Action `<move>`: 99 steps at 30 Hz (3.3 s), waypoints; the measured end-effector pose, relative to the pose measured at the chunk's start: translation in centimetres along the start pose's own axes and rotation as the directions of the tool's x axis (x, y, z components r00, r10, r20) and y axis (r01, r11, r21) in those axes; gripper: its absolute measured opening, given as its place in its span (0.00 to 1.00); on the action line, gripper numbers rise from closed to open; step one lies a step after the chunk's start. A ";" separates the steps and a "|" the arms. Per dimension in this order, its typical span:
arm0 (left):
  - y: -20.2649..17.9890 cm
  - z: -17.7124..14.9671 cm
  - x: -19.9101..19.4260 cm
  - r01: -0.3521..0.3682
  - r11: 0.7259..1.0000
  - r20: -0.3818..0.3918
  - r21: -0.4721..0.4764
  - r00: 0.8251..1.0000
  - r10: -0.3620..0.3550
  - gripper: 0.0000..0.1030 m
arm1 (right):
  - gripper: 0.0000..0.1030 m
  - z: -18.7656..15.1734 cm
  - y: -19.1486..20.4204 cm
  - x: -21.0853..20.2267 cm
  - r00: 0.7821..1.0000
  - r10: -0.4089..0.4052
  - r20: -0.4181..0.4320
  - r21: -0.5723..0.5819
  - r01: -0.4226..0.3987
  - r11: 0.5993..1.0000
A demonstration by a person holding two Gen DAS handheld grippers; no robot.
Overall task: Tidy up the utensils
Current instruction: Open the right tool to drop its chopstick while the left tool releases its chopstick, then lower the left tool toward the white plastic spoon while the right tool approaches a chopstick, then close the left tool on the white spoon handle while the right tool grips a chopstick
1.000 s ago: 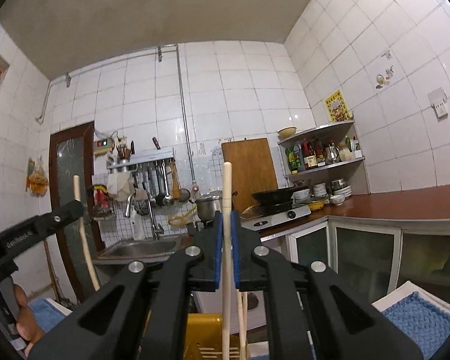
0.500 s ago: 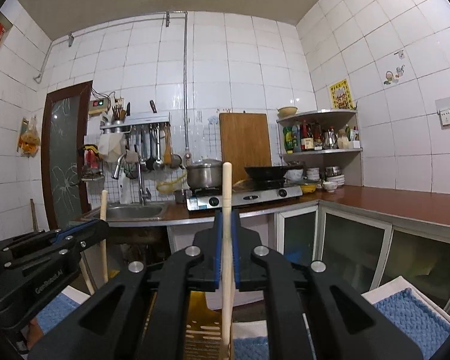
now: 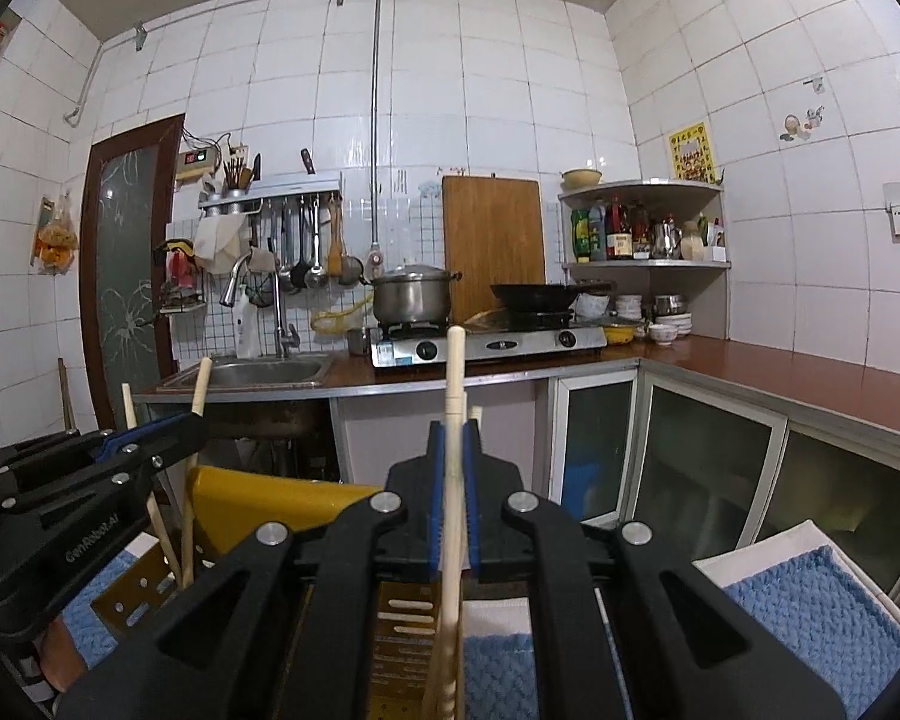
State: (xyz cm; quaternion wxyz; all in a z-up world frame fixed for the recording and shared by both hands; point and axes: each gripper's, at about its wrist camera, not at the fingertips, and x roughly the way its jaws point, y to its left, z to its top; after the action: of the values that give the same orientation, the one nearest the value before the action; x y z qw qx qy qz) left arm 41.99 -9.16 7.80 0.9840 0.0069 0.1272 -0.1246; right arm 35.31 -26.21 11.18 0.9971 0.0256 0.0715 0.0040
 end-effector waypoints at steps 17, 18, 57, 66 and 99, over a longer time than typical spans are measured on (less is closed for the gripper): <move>2.2 -0.4 -4.3 0.031 0.996 -0.095 -0.081 0.995 -0.038 0.42 | 0.48 -0.8 -0.6 -1.7 0.991 0.002 -0.130 0.075 0.008 0.997; 2.3 -0.1 -5.0 0.022 0.997 -0.086 -0.080 0.996 -0.029 0.50 | 0.48 -0.6 -0.6 -2.3 0.992 -0.005 -0.127 0.079 0.015 0.997; 3.3 -13.1 -11.3 -0.048 0.994 -0.558 -0.095 0.830 -0.013 0.93 | 0.69 -12.4 0.6 -11.6 0.750 -0.149 -0.644 0.020 0.210 0.977; 2.4 -13.3 -10.8 -0.009 0.993 -0.589 -0.116 0.806 -0.062 0.68 | 0.40 -14.2 2.0 -10.6 0.688 -0.089 -0.720 0.040 0.169 0.985; 2.1 -13.8 -9.2 0.064 0.979 -0.617 -0.195 0.768 -0.173 0.04 | 0.06 -13.8 2.3 -9.8 0.711 -0.015 -0.703 0.058 0.078 0.995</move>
State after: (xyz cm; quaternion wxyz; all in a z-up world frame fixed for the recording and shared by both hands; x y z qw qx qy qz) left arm 30.46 -4.23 -3.29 0.8718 -0.0403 0.4591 -0.1661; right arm 23.59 -23.29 -0.92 0.8932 0.0617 0.4452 -0.0146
